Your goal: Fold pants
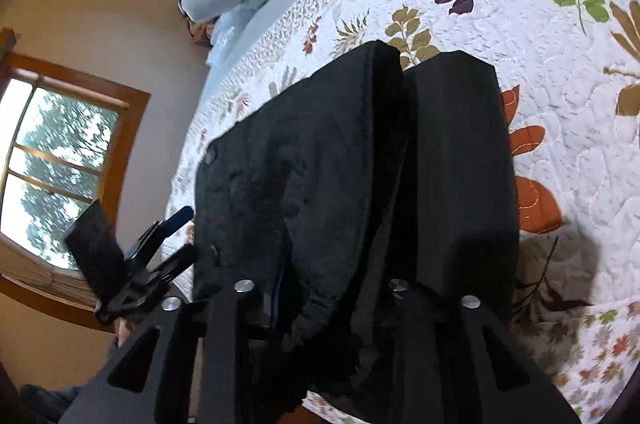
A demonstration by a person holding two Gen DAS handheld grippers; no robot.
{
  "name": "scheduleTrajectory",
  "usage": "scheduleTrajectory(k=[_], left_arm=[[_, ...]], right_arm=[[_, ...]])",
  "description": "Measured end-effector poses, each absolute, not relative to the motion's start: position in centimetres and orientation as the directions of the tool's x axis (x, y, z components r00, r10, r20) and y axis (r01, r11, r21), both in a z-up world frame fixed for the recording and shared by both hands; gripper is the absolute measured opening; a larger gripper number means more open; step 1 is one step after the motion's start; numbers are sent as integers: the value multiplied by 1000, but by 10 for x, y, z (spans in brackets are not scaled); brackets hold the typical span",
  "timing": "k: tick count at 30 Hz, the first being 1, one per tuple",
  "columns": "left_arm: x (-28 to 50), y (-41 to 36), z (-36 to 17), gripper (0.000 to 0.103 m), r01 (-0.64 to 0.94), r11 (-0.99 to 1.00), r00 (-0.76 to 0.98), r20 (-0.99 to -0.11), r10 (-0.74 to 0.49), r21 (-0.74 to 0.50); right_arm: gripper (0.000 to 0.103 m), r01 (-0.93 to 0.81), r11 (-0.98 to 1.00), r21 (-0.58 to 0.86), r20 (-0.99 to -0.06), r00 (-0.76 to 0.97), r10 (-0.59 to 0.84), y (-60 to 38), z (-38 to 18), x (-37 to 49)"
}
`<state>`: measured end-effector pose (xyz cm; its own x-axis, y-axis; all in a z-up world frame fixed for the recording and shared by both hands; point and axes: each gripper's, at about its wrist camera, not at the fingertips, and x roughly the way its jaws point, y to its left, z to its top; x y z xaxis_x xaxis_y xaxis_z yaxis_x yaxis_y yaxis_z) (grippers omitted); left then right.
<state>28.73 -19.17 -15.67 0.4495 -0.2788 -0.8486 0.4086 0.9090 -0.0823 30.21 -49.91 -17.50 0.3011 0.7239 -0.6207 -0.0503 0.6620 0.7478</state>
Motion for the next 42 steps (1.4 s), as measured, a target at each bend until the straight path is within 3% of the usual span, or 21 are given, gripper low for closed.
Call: scheduleTrajectory(k=[6, 10, 16, 20, 26, 27, 29, 30, 31, 36, 42], left_arm=[[294, -179, -173, 100, 401, 908, 405, -864, -299, -126], [290, -163, -157, 100, 368, 910, 411, -844, -345, -192], [273, -152, -148, 100, 298, 947, 497, -827, -264, -123], [270, -149, -168, 101, 286, 955, 464, -860, -210, -79], [279, -132, -192, 101, 251, 942, 380, -872, -307, -223], [277, -129, -188, 101, 249, 945, 388, -873, -296, -210], [269, -119, -178, 100, 259, 947, 411, -865, -286, -190], [265, -111, -173, 100, 262, 943, 412, -860, -303, -207], [263, -103, -172, 100, 264, 934, 400, -854, -332, -240], [254, -64, -181, 100, 241, 858, 274, -816, -509, -454], [248, -53, -199, 100, 219, 836, 218, -810, -545, -504]], right_arm=[[57, -83, 791, 606, -711, 390, 585, -507, -141, 287], [60, -167, 803, 572, -673, 465, 575, -508, -105, 278], [60, -267, 797, 542, -669, 437, 602, -466, -104, 293], [55, -210, 812, 544, -705, 410, 579, -458, -131, 295], [52, -161, 792, 588, -692, 405, 597, -468, -140, 291], [54, -162, 790, 592, -688, 409, 600, -469, -135, 289], [68, -171, 778, 605, -669, 421, 612, -477, -121, 281], [83, -166, 784, 598, -672, 430, 603, -483, -114, 277], [90, -163, 790, 591, -674, 438, 595, -490, -109, 273], [91, -118, 807, 579, -709, 417, 569, -522, -111, 258], [91, -32, 734, 679, -678, 358, 642, -544, -145, 255]])
